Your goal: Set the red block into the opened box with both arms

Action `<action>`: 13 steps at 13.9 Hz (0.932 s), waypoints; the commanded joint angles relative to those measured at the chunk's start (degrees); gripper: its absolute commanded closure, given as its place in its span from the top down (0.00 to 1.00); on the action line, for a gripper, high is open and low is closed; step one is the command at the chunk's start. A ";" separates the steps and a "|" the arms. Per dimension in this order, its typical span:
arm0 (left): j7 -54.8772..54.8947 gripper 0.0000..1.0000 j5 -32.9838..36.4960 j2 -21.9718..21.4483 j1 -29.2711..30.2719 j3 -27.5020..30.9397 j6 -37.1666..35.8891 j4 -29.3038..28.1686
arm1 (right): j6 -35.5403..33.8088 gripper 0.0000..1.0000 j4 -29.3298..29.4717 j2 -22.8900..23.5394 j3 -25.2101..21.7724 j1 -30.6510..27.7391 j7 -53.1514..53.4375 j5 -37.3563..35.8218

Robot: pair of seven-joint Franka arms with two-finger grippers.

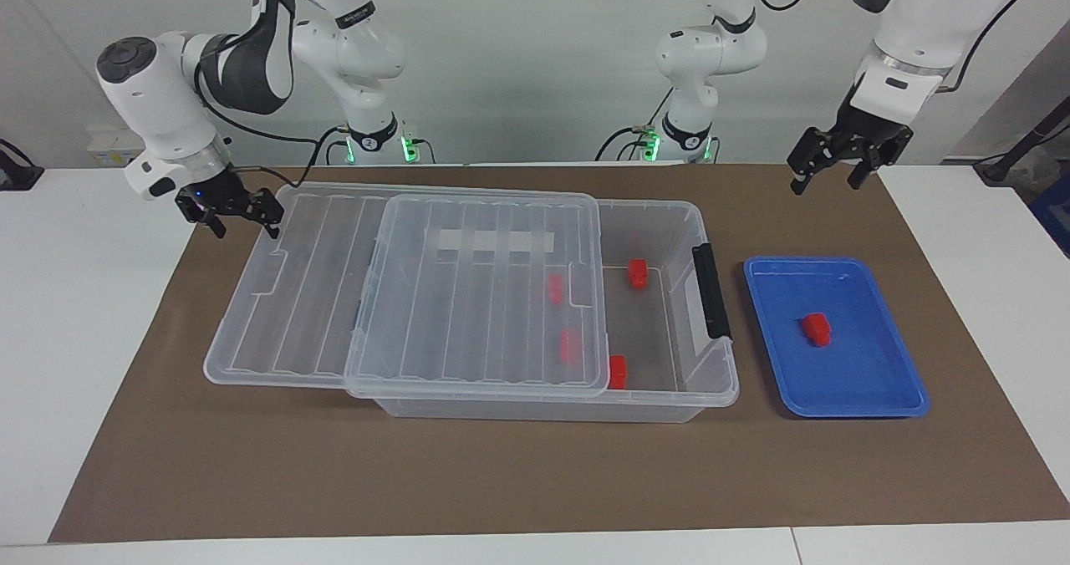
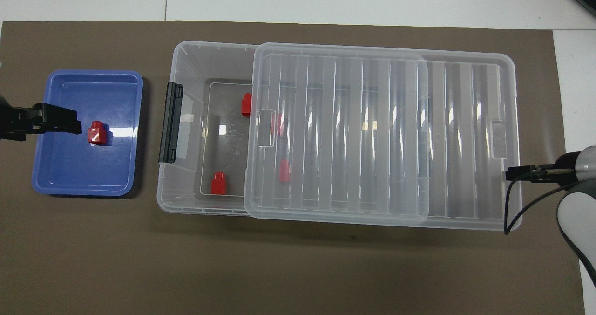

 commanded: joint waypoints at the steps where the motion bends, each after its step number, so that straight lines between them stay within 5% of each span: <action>1: 8.43 1.00 5.19 6.06 2.58 -0.24 9.71 -3.29 | 1.05 1.00 0.49 0.74 0.38 -2.17 -1.68 -2.71; 4: 16.99 1.00 7.86 14.16 7.23 -0.33 20.35 -4.51 | 0.09 1.00 1.80 1.18 0.47 -2.26 -1.50 -3.16; 7: 16.82 1.00 7.86 16.81 8.30 -0.33 27.56 -9.78 | -2.98 1.00 5.49 1.80 0.65 -1.30 -0.98 -3.16; 13: 9.35 1.00 7.77 18.75 5.48 -0.33 30.21 -14.18 | -9.66 1.00 13.13 1.36 1.97 4.66 5.60 -2.81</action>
